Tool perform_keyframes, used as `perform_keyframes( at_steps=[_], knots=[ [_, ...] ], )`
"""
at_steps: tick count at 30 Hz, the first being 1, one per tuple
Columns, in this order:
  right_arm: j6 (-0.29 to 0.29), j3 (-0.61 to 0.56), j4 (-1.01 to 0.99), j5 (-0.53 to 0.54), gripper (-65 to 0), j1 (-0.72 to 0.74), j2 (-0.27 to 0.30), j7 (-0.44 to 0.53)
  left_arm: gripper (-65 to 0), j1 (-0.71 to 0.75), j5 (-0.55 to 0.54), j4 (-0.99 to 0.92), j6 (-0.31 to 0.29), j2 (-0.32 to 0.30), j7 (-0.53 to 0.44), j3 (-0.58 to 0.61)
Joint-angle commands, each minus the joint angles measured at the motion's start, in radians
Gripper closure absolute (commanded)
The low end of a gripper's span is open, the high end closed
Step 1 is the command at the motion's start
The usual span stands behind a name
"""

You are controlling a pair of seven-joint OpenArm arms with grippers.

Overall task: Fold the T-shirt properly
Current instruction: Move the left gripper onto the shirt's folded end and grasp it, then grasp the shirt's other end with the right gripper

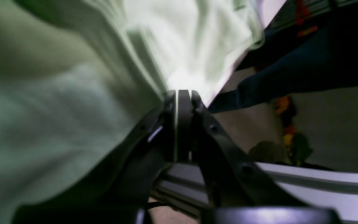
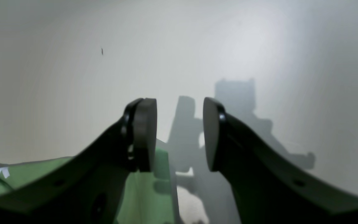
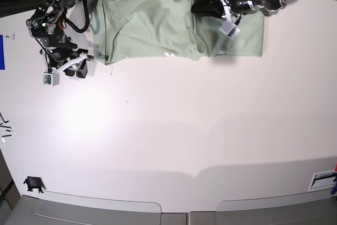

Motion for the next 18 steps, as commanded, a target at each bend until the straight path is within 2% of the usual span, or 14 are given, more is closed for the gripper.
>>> perform_keyframes(
  at_steps=[1, 10, 14, 18],
  knots=[
    [0.0, 0.004, 0.015, 0.011, -23.1, 0.011, 0.013, 0.019, 0.0, -0.008, -0.025, 0.017, -0.01, -0.004, -0.013, -0.006],
    [0.0, 0.005, 0.015, 0.002, -23.6, 0.008, 0.02, -0.003, 0.0, -0.057, -0.008, 0.017, -0.01, -0.004, -0.013, -0.006],
    [0.0, 0.008, 0.015, -0.057, -36.0, -0.021, 0.061, 0.022, 0.0, -0.056, -0.008, 0.017, -0.01, -0.007, -0.003, -0.006],
    [0.0, 0.059, 0.015, -0.039, -38.1, -0.031, 0.11, 0.03, 0.0, -0.057, -0.008, 0.017, -0.01, -0.007, -0.002, -0.006]
  ],
)
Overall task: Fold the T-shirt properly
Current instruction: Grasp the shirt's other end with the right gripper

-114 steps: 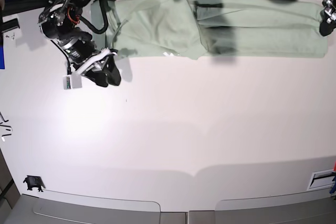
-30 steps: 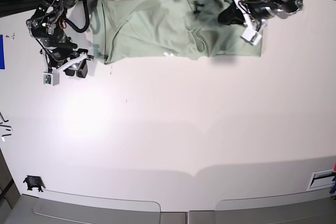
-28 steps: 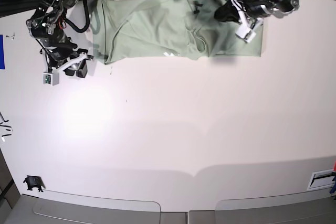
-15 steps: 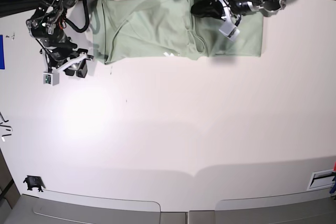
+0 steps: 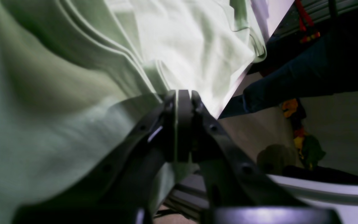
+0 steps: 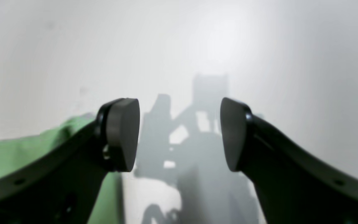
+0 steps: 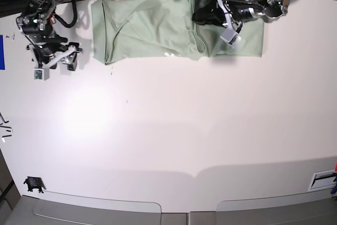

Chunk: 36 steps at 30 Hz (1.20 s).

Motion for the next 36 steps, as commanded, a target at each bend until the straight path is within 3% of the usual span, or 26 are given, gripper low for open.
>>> perform_keyframes(
  at_steps=[1, 5, 7, 14, 15, 26, 36],
  knots=[
    [0.0, 0.026, 0.013, 0.033, -38.1, 0.013, 0.026, 0.024, 0.0, -0.003, -0.023, 0.017, -0.01, -0.006, -0.019, -0.001],
    [0.006, 0.101, -0.061, 0.177, -38.1, 0.013, 0.07, 0.009, 0.0, -0.003, -0.023, 0.017, -0.01, -0.006, -0.019, -0.001],
    [0.036, 0.12, -0.129, 0.274, -38.1, 0.013, 0.088, -0.021, 0.0, -0.003, -0.023, 0.017, -0.01, -0.006, -0.019, -0.001],
    [0.209, 0.116, -0.34, 0.773, -38.1, 0.01, 0.1, -0.322, 0.0, -0.003, -0.023, 0.017, -0.01, -0.006, -0.023, -0.001],
    [0.209, 0.111, -0.36, 0.822, -38.1, 0.007, 0.1, -0.356, 0.0, -0.003, -0.023, 0.016, -0.01, -0.006, -0.023, -0.001],
    [0.209, -0.058, -0.42, 0.758, -38.1, -0.023, 0.1, -0.374, 0.0, -0.003, -0.023, 0.016, -0.01, -0.006, -0.023, -0.001],
    [0.209, -0.116, -0.42, 0.865, -38.1, -0.023, 0.097, -0.386, 0.0, -0.003, -0.023, 0.016, -0.01, -0.006, -0.023, -0.001]
  ],
)
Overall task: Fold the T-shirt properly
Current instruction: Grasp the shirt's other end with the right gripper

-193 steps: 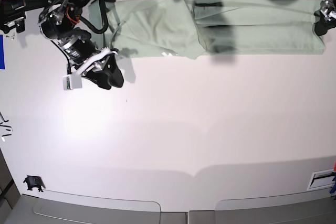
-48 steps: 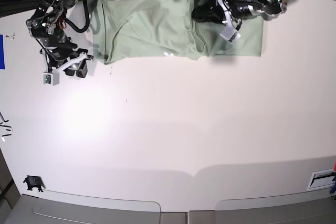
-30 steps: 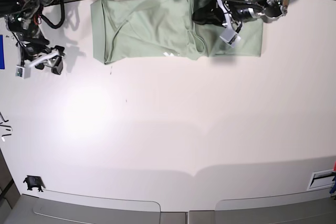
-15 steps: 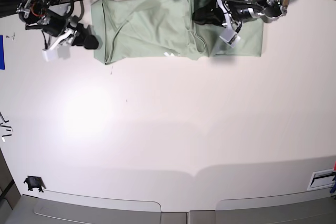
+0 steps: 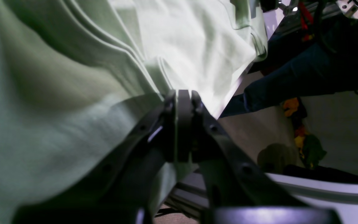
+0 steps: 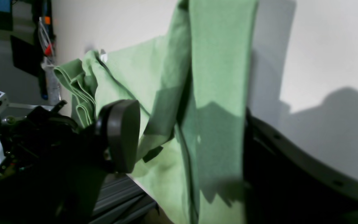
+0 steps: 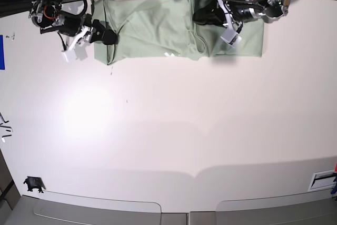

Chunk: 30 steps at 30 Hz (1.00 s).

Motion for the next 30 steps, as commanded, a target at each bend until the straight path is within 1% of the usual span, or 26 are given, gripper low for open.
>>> perform_keyframes(
  at_steps=[1, 5, 6, 7, 8, 11, 13, 17, 19, 22, 28, 30],
  knots=[
    [0.005, 0.005, 0.011, 0.032, -38.1, 0.006, 0.013, 0.001, 0.0, -0.003, -0.023, 0.016, -0.01, -0.004, -0.017, -0.001],
    [0.005, 0.005, 0.011, 0.031, -37.9, 0.006, 0.013, 0.001, 0.0, -0.003, -0.023, 0.016, -0.01, -0.004, -0.017, -0.001],
    [0.005, 0.005, 0.011, 0.031, -37.3, 0.006, 0.012, 0.001, 0.0, -0.003, -0.023, 0.016, -0.01, -0.004, -0.017, -0.001],
    [0.005, 0.005, 0.011, 0.031, -35.4, 0.006, 0.012, 0.001, 0.0, -0.003, -0.023, 0.017, -0.01, -0.004, -0.016, -0.001],
    [0.005, 0.005, 0.011, 0.031, -32.4, 0.006, 0.013, 0.001, 0.0, -0.003, -0.024, 0.017, -0.01, -0.004, -0.017, -0.001],
    [0.005, 0.005, 0.011, 0.031, -19.6, 0.006, 0.013, 0.001, 0.0, -0.003, -0.024, 0.017, -0.01, -0.004, -0.016, -0.001],
    [0.005, 0.005, 0.011, 0.032, -12.8, 0.006, 0.012, 0.001, 0.0, -0.003, -0.024, 0.017, -0.01, -0.004, -0.016, -0.001],
    [0.005, 0.005, 0.011, 0.035, -4.7, 0.014, 0.012, 0.001, 0.0, -0.002, -0.024, 0.017, -0.01, -0.004, -0.016, -0.005],
    [0.005, 0.005, 0.011, 0.046, -0.7, 0.02, 0.013, 0.001, 0.0, -0.002, -0.024, 0.017, -0.01, -0.004, -0.016, -0.028],
    [0.005, 0.005, 0.011, 0.117, 0.0, 0.02, 0.013, 0.001, 0.0, -0.002, -0.024, 0.017, -0.01, -0.004, -0.017, -0.092],
    [0.005, 0.005, 0.012, 0.24, 0.0, 0.02, 0.013, 0.001, 0.0, -0.002, -0.024, 0.017, -0.01, -0.004, -0.016, -0.26],
    [0.005, 0.005, 0.012, 0.303, 0.0, 0.02, 0.013, 0.001, 0.0, -0.002, -0.024, 0.016, -0.01, -0.005, -0.016, -0.314]
  ],
)
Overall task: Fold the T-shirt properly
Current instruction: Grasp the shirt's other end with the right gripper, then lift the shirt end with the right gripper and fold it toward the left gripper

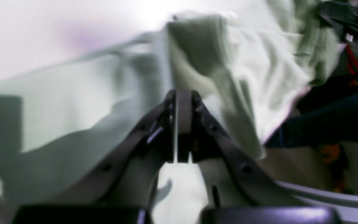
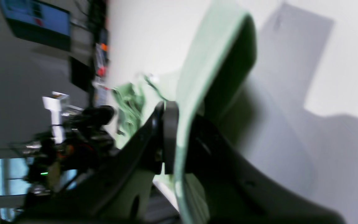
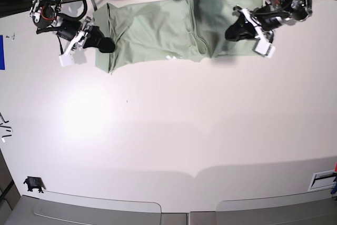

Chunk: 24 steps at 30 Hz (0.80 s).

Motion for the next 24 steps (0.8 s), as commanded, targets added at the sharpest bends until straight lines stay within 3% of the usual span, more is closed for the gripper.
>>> perform_keyframes(
  at_steps=[1, 8, 11, 16, 21, 24],
  knots=[
    [0.006, 0.005, 0.015, 0.034, 0.0, 0.009, 0.014, 0.012, 0.0, 0.0, -0.023, 0.016, -0.009, -0.01, -0.021, -0.029],
    [0.006, 0.005, 0.053, 0.034, 0.0, 0.008, 0.011, 0.012, 0.0, 0.018, -0.023, 0.016, -0.009, -0.079, -0.021, -0.16],
    [0.006, 0.004, 0.089, 0.034, 0.0, 0.008, -0.014, 0.012, 0.0, 0.023, 0.029, 0.016, -0.009, -0.093, -0.022, -0.198],
    [0.006, 0.004, 0.222, 0.034, 0.0, 0.006, -0.128, 0.012, 0.0, 0.024, 0.144, 0.014, -0.009, -0.092, -0.023, -0.211],
    [0.006, -0.003, 0.397, 0.034, 0.0, 0.005, -0.277, 0.012, 0.0, 0.053, 0.151, 0.014, -0.009, -0.092, -0.023, -0.211],
    [0.006, -0.058, 0.468, 0.034, 0.0, 0.006, -0.336, 0.012, 0.0, 0.076, 0.151, 0.013, -0.009, -0.092, -0.028, -0.211]
  ],
)
